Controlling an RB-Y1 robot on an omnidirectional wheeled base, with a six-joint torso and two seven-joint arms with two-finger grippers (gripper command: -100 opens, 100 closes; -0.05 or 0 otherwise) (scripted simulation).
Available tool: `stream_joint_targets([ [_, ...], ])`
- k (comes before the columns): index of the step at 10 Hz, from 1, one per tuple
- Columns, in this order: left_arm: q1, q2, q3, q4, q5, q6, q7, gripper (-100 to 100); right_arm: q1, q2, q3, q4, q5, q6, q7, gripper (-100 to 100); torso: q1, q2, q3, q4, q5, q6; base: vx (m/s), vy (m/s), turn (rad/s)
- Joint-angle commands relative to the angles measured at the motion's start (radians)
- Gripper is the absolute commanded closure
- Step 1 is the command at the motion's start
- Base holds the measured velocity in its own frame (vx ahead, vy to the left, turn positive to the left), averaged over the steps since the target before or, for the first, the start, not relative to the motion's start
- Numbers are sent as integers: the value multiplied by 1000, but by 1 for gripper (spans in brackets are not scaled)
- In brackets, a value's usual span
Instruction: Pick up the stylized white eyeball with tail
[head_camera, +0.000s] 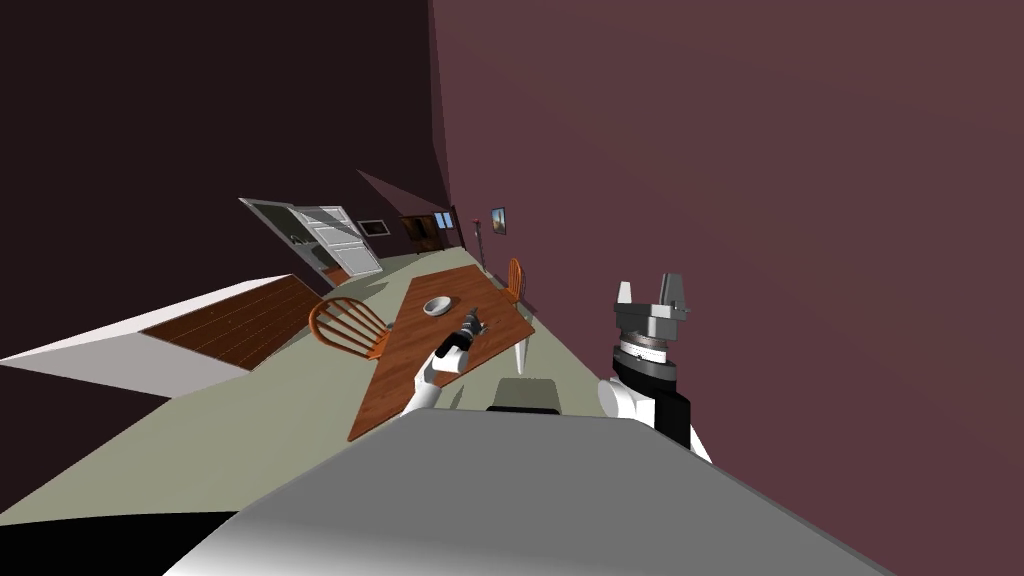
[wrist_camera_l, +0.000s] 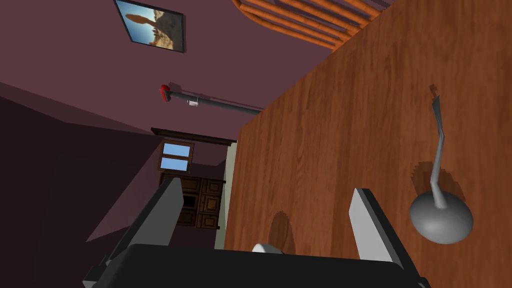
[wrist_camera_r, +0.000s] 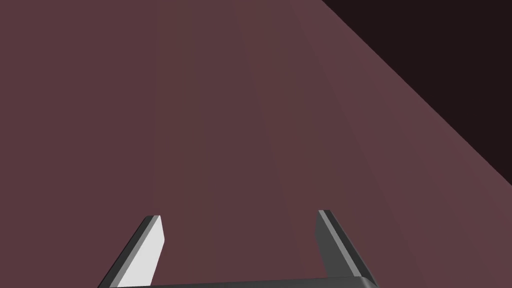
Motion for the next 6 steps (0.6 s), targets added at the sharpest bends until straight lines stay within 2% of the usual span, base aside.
stream_joint_targets([
  [1,-28,12,0,50,10,43,16,-100,0,0,0,0,0,0,0,0,0,0,0,0,0,0,18,-1,-72],
  [2,-28,12,0,61,10,43,16,-100,0,0,0,0,0,0,0,0,0,0,0,0,0,0,13,2,-49],
  [4,-75,28,3,130,24,104,43,-100,0,0,0,0,0,0,0,0,0,0,0,0,0,0,22,3,-129],
  [5,-75,28,3,153,24,104,43,-100,0,0,0,0,0,0,0,0,0,0,0,0,0,0,22,10,-42],
  [6,-75,28,3,153,24,104,43,-100,0,0,0,0,0,0,0,0,1,0,0,0,0,0,7,4,27],
])
